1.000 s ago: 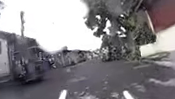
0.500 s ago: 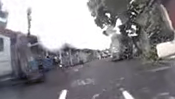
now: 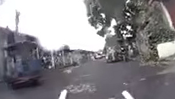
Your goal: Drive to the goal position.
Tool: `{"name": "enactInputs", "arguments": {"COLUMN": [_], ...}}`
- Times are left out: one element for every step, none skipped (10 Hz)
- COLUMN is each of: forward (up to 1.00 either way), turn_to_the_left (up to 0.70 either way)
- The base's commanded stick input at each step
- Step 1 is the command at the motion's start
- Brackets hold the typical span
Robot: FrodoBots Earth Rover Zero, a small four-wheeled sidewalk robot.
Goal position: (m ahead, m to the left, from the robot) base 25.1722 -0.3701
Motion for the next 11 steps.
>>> {"name": "enactInputs", "arguments": {"forward": [1.00, 1.00, 1.00, 1.00, 1.00, 1.00, 1.00, 1.00, 1.00, 1.00, 1.00], "turn_to_the_left": [0.08, 0.13, 0.19, 0.09, 0.02, 0.08, 0.11, 0.12, -0.05, -0.38, -0.40]}}
